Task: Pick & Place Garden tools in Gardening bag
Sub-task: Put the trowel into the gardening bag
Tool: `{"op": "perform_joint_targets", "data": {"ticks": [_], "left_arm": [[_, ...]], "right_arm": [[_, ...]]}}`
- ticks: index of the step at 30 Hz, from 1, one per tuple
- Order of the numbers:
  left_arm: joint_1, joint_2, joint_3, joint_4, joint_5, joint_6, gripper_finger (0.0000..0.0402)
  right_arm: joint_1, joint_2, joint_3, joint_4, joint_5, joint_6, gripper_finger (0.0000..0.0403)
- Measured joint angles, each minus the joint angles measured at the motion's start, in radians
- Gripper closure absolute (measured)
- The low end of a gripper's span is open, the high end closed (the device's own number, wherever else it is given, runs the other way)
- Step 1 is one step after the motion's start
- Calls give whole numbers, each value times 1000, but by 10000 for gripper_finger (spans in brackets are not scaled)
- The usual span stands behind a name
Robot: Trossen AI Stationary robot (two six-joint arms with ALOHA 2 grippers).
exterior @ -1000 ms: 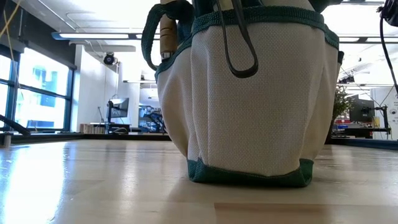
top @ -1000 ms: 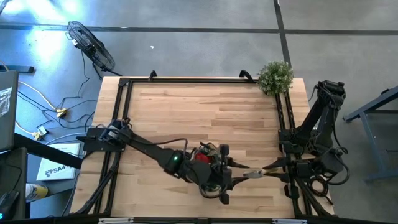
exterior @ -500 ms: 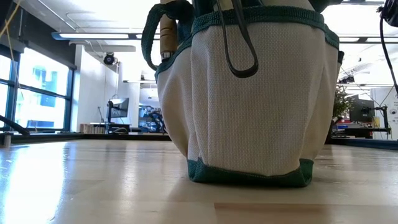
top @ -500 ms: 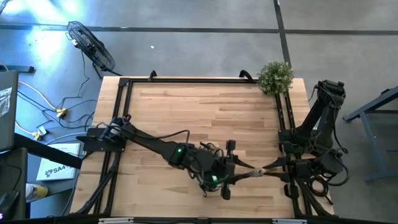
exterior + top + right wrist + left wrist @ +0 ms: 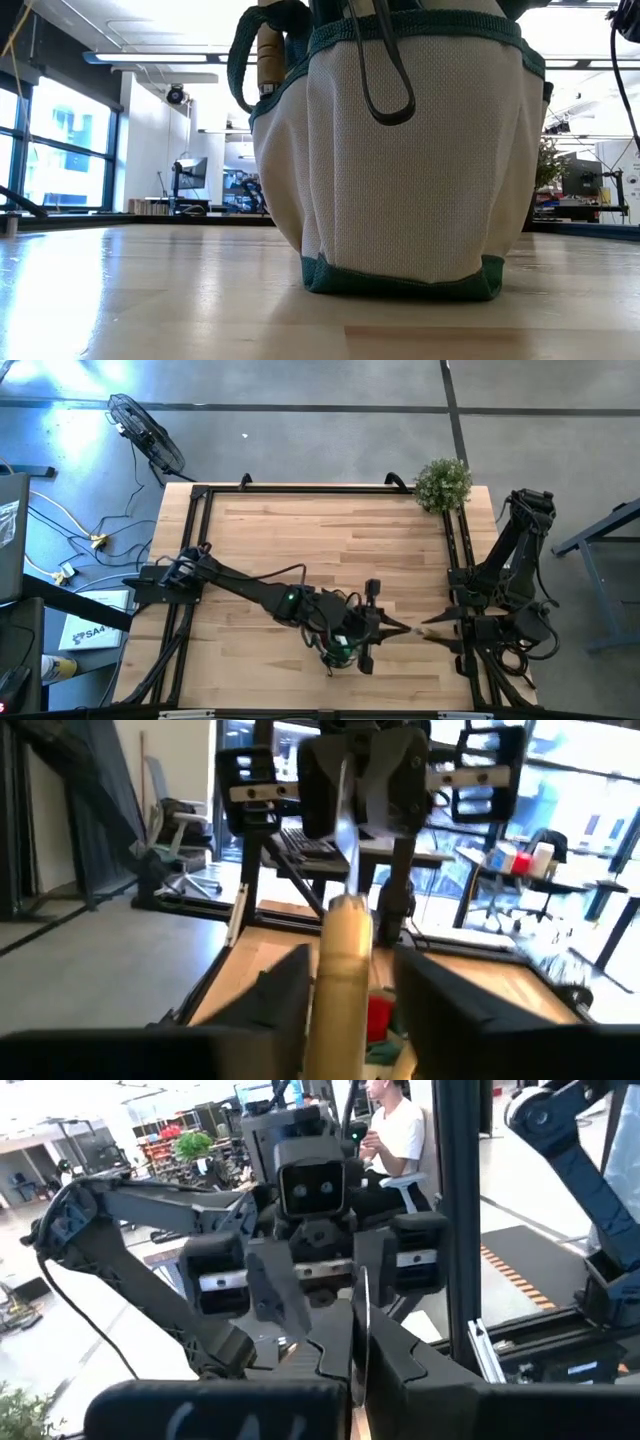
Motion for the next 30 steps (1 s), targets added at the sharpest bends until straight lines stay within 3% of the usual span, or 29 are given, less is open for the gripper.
{"op": "perform_joint_targets", "data": {"ticks": [5,9,15,23,30], "left_arm": [[-3,0,0,-5,4,0,401],[-2,0,0,7,8,-3,401],[-3,0,0,1,10,-4,401],[-4,0,0,-24,13,-7,402],[-3,0,0,-42,25,-11,401]], "right_arm": [[-28,0,0,-84,-16,114,183],[-83,0,0,-167,-79,194,157],[-155,0,-1,-196,-216,253,169],[-148,0,-1,-195,-288,269,200],[-138,0,-1,-204,-284,275,204]]}}
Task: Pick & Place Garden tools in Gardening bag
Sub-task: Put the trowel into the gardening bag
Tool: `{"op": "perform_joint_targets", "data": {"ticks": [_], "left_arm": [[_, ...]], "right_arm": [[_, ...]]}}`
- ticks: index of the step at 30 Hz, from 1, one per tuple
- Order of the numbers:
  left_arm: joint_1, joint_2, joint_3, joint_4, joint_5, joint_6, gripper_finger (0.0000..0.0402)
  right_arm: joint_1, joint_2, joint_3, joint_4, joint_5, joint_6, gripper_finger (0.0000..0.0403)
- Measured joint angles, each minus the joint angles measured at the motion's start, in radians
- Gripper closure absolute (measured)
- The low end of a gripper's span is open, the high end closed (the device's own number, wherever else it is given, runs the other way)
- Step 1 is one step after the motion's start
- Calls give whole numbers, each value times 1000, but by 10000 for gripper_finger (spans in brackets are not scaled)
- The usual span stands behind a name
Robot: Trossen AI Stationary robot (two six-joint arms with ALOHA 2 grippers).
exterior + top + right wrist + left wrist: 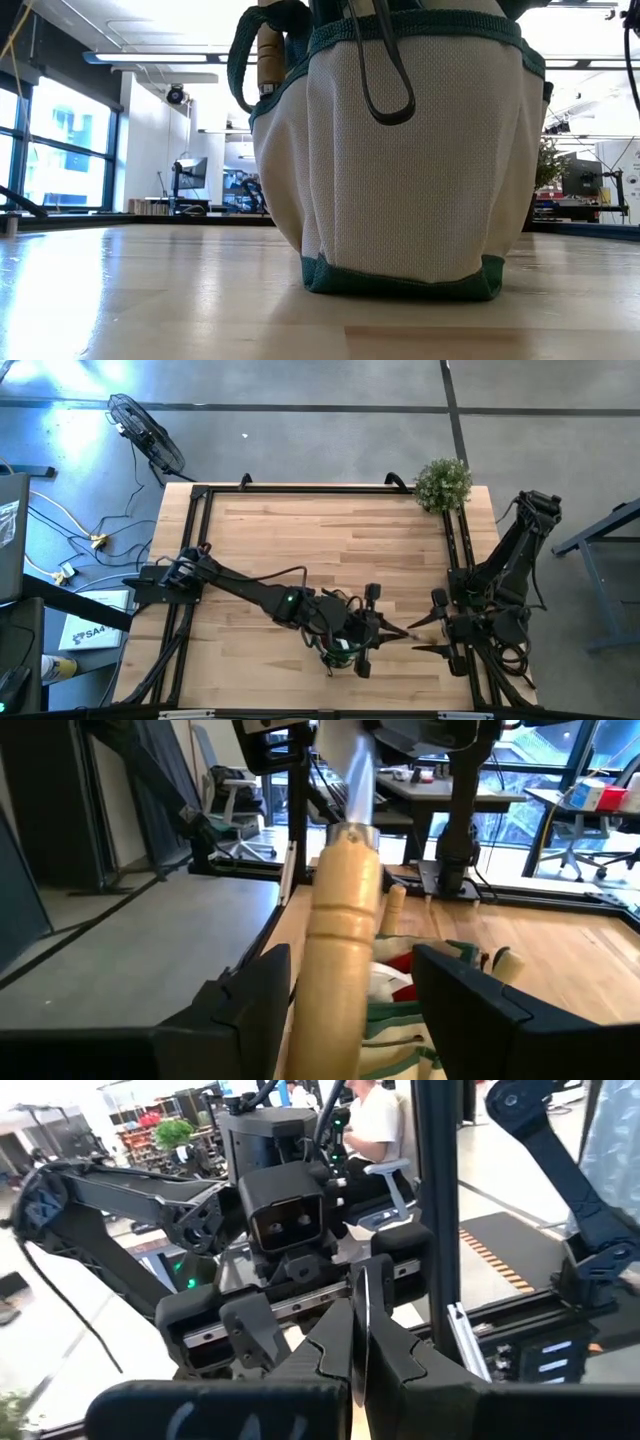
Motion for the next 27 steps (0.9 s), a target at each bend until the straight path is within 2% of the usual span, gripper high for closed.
{"op": "perform_joint_targets", "data": {"ticks": [6,13,18,22,27], "left_arm": [[1,0,0,-24,11,-28,401],[1,0,0,-69,34,-68,401],[1,0,0,-106,44,-90,402],[12,0,1,-117,90,-112,401],[30,-1,3,-144,114,-168,401]], "right_arm": [[-27,0,0,-42,-42,52,215],[-63,0,0,-68,-169,102,284],[-66,0,0,-71,-185,106,328],[-66,0,0,-71,-182,108,335],[-74,0,0,-77,-190,104,317]]}}
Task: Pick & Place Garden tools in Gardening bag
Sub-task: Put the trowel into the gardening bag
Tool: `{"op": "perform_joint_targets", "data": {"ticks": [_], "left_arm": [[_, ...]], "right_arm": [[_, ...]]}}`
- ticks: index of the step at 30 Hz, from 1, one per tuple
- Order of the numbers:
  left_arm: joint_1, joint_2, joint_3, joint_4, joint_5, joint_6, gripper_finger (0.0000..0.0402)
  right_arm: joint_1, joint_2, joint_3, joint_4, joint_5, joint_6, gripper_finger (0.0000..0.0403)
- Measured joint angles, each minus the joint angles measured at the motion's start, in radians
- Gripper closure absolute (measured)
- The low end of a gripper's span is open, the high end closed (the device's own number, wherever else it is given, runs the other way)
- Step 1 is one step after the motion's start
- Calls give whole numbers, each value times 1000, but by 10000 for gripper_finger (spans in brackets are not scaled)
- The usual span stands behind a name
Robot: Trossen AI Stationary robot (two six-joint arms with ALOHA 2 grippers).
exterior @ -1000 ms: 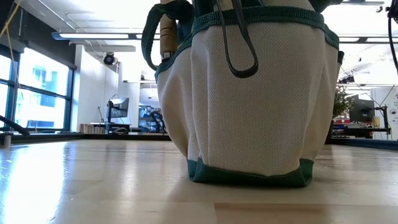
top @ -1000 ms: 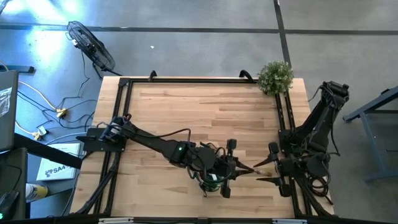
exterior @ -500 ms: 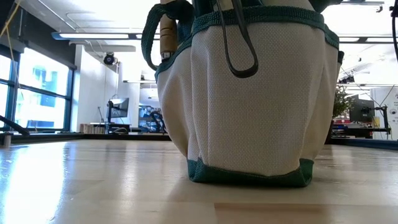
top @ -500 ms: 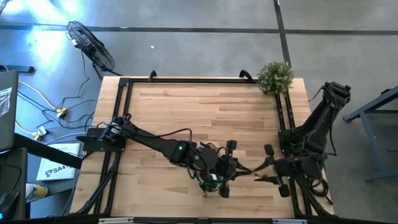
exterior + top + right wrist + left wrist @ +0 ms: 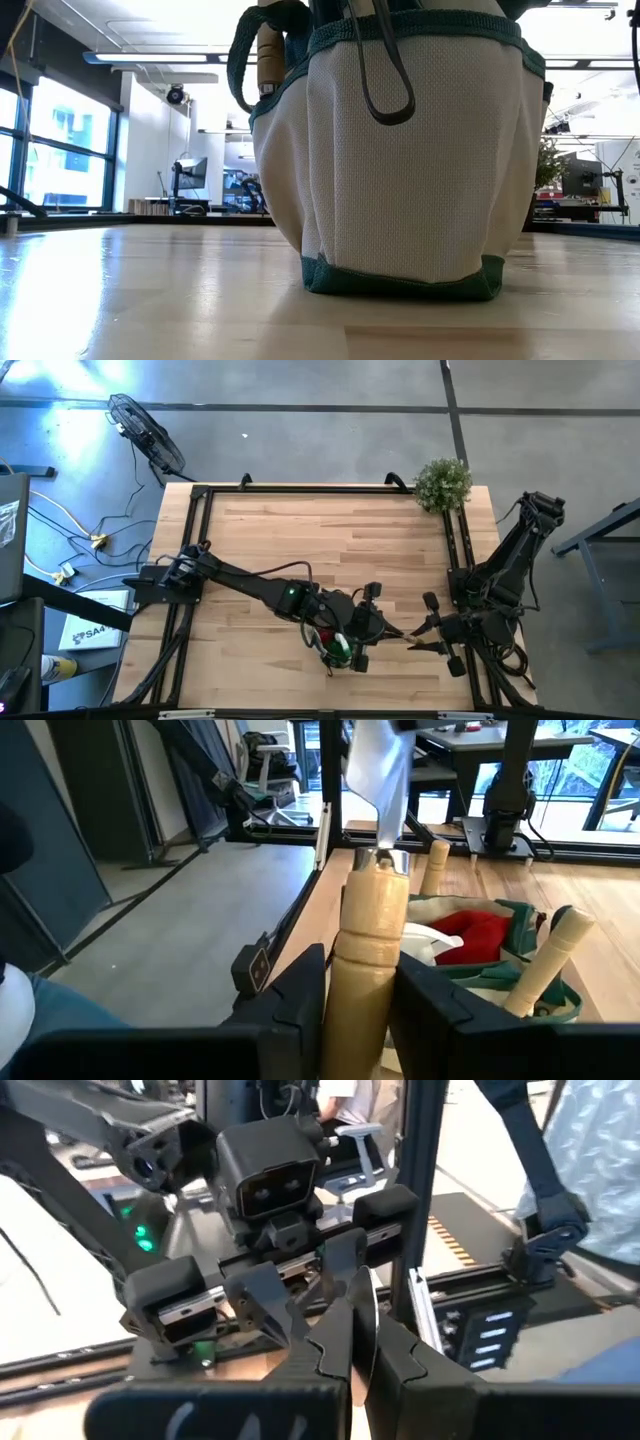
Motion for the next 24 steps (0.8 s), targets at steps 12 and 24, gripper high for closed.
{"op": "perform_joint_targets", "data": {"ticks": [12,24], "left_arm": [[2,0,-2,-2,13,-9,380],[2,-6,-4,51,20,-3,327]], "right_arm": [[-2,0,0,-48,11,-2,343],[5,-1,0,-47,6,-8,344]]}}
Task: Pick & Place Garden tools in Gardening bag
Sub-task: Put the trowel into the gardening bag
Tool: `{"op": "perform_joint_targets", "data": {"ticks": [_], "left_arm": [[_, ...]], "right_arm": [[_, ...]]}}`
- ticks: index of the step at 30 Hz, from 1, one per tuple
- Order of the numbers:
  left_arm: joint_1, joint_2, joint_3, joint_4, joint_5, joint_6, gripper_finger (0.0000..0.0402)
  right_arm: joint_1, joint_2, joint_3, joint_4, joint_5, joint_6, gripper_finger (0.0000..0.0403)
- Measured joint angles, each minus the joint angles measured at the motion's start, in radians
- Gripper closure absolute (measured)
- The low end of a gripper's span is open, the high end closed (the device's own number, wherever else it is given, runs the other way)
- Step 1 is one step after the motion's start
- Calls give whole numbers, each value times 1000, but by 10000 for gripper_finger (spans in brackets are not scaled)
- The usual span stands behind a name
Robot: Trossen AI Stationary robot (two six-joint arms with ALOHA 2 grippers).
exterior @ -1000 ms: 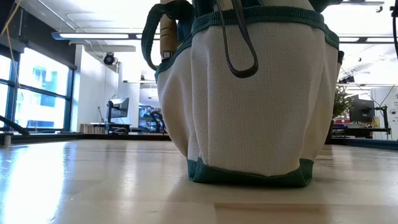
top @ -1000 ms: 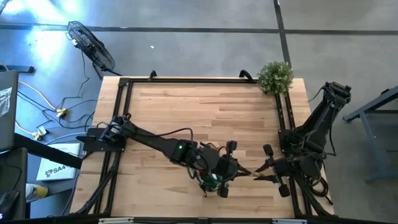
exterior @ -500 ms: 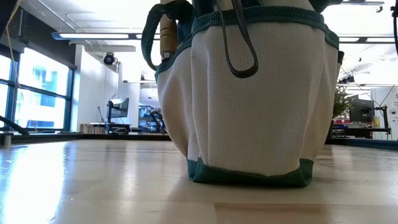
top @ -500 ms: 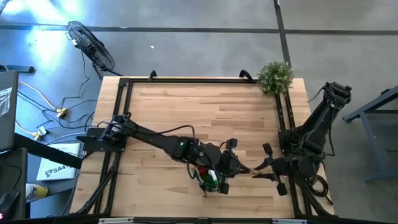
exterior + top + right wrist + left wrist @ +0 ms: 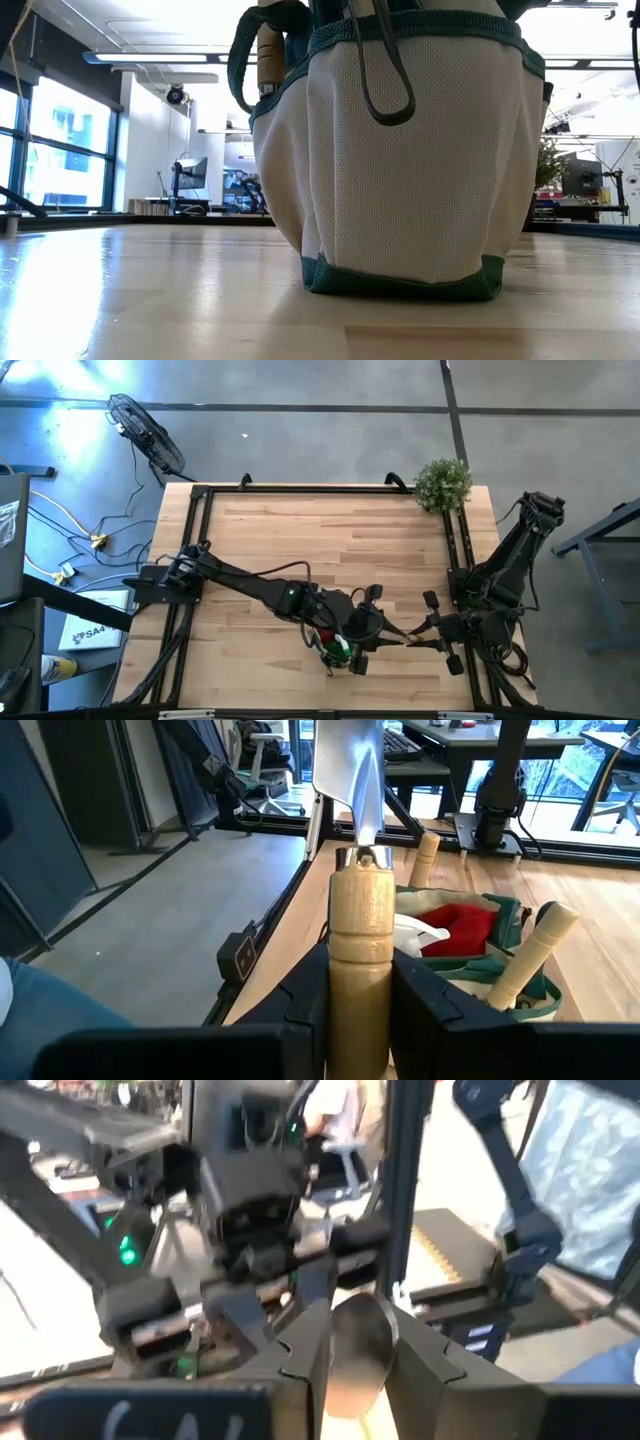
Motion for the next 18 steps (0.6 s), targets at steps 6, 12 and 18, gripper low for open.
{"op": "perform_joint_targets", "data": {"ticks": [6,12,18], "left_arm": [[-1,-32,0,26,-7,3,304],[2,-99,1,-41,-38,6,302],[0,-157,2,-293,-53,-78,302]], "right_arm": [[70,-1,0,46,24,9,344],[243,0,1,83,90,27,344],[390,69,1,135,359,102,344]]}}
